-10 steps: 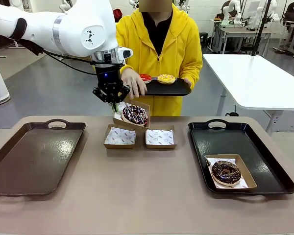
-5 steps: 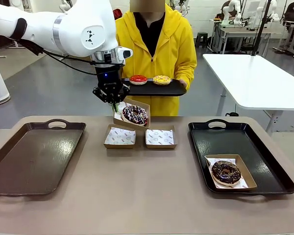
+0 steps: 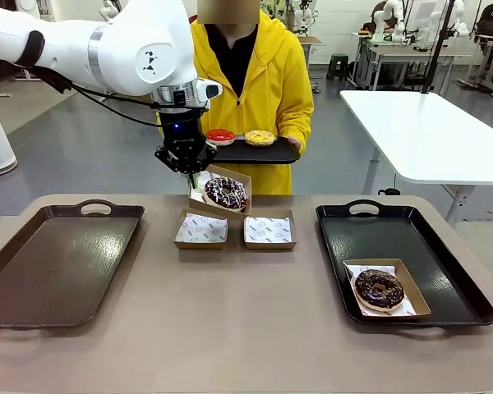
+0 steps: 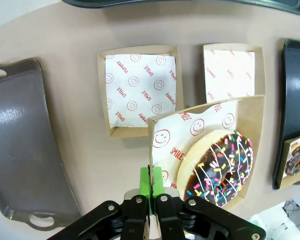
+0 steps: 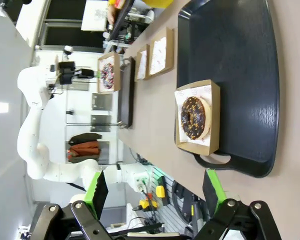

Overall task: Individually package the donuts and arrange them on the tray.
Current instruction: Place the picked Paper togo box on the Handle tray while simultaneously picking up another Paper togo box from the table with the other hand.

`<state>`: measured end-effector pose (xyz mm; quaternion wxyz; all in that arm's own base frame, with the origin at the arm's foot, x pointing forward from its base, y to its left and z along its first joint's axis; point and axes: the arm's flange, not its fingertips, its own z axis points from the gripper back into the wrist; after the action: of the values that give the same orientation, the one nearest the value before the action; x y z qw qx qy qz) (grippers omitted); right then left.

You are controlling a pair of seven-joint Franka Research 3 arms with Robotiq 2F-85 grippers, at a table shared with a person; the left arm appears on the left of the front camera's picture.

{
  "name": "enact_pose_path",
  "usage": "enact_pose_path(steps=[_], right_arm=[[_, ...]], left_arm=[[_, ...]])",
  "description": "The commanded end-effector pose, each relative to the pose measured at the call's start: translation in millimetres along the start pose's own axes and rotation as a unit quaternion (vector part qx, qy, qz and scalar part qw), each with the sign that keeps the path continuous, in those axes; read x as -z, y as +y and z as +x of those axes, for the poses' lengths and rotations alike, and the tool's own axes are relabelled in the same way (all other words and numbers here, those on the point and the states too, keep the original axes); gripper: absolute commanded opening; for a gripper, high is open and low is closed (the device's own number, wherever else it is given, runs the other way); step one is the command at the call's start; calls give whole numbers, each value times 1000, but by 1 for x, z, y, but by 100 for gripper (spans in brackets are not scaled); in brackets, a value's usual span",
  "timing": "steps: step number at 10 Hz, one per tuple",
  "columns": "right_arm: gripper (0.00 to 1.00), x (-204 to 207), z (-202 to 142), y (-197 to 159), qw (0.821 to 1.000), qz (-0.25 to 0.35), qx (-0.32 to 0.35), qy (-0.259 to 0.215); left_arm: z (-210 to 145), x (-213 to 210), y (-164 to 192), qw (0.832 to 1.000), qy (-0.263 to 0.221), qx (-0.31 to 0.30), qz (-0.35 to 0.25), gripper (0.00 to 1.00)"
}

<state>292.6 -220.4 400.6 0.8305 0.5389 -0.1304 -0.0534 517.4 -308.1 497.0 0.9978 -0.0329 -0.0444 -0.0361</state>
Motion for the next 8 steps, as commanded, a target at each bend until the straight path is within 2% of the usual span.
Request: enact_pose_path(steps=[1,4,6,8], right_arm=[[100,21,30,44,998,-64,-6,20],[100,81,67,135,991,-118,-36,45],[100,137,86,169,986,-152,-43,57],[100,193,100,191,979,-188,-59,56]], left_arm=[[-24,-19,37,999,5,34,-11,1],[-62,-39,77,999,0,49,1,1],[-87,-34,104,999,4,37,6,1],[-112,-29,135,999,-12,38,-6,1]])
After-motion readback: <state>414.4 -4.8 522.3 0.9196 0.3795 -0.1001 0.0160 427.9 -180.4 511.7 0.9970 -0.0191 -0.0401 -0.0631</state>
